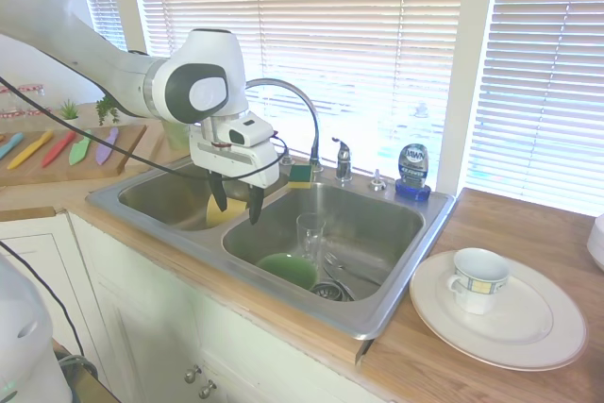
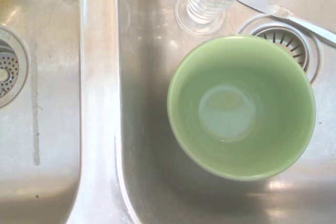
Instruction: Turn off the faucet
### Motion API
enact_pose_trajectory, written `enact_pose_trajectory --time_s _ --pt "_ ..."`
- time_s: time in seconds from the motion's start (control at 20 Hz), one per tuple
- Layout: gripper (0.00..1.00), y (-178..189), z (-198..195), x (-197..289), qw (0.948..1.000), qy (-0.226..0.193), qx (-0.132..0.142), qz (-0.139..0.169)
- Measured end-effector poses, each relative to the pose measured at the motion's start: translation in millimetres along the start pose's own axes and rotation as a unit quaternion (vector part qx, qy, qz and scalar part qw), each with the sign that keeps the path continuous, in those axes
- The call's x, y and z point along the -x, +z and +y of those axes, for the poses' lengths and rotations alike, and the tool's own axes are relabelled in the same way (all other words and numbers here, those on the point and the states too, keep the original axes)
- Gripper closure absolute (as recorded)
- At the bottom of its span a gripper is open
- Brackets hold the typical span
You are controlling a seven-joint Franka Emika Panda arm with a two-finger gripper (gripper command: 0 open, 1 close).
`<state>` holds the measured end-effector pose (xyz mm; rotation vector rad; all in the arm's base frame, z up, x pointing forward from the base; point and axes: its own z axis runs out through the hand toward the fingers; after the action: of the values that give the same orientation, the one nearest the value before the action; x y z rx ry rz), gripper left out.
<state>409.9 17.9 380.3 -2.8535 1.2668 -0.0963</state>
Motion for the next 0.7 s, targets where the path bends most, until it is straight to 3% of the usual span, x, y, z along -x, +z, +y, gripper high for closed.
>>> enact_pose_trajectory --time_s 0.1,0.15,0.7 --pt "0.0 3.3 -0.5 -0.4 1.0 0.0 0.003 -0.003" --pt "1.0 4.3 -1.1 -0.9 1.0 0.0 0.004 -0.004" --pt "1.0 4.9 1.6 -5.5 0.9999 0.01 0.003 -0.005"
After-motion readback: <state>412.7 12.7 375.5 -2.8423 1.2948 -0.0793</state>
